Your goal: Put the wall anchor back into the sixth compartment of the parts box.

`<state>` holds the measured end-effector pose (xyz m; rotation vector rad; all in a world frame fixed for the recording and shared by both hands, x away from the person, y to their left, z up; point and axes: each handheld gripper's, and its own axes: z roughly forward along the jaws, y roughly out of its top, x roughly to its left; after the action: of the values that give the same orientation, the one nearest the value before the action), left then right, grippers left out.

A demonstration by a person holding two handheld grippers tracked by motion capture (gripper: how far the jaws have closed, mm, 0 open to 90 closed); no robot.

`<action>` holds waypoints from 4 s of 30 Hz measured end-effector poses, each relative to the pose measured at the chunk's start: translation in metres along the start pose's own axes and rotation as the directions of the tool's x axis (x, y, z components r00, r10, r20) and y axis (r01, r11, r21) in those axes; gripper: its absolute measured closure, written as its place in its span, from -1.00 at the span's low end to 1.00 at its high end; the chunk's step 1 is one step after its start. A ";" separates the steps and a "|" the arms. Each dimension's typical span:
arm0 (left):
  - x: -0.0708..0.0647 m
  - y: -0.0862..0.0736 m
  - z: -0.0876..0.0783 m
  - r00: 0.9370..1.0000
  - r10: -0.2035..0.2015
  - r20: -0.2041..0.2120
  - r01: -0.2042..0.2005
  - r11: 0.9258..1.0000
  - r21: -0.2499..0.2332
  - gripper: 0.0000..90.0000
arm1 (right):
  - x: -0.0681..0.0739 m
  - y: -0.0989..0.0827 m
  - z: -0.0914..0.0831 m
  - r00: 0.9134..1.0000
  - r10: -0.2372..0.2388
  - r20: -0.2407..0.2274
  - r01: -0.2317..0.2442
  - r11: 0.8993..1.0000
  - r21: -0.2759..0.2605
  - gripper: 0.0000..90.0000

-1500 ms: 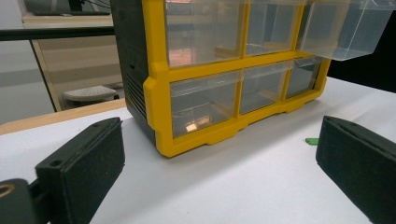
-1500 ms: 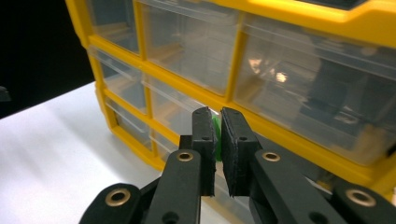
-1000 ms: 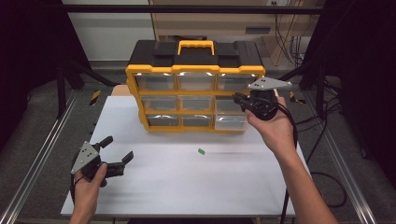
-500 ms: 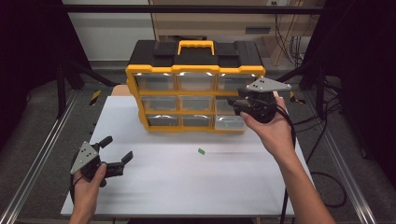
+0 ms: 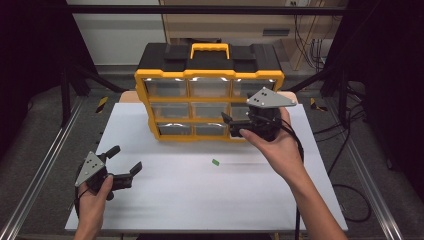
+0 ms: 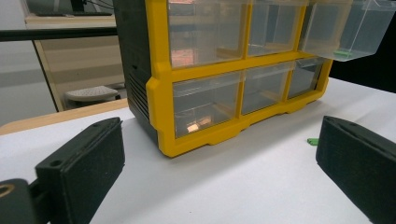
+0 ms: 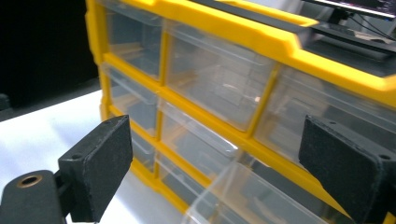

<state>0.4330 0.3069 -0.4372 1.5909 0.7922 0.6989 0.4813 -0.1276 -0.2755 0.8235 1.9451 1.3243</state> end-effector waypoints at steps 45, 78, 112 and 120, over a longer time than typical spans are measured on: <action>0.003 0.001 -0.002 1.000 0.006 -0.008 -0.006 1.000 -0.004 -0.97 | 0.094 -0.104 0.058 0.980 -0.003 -0.201 0.054 0.968 0.247 -0.74; 0.003 0.001 -0.001 1.000 0.012 -0.009 -0.012 1.000 0.000 -0.97 | 0.070 -0.154 0.084 0.991 0.054 -0.125 0.000 0.918 0.395 0.54; 0.003 0.000 0.000 1.000 0.016 -0.002 -0.016 1.000 0.005 -0.97 | 0.060 -0.174 0.110 0.986 0.051 -0.160 0.026 0.893 0.449 0.84; 0.003 0.000 0.000 1.000 0.017 0.000 -0.017 1.000 0.007 -0.97 | 0.059 -0.174 0.110 0.985 0.057 -0.163 0.023 0.891 0.454 0.86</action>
<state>0.4346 0.3089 -0.4370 1.6051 0.7831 0.7094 0.5078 -0.0726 -0.4807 0.9698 2.4434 0.9808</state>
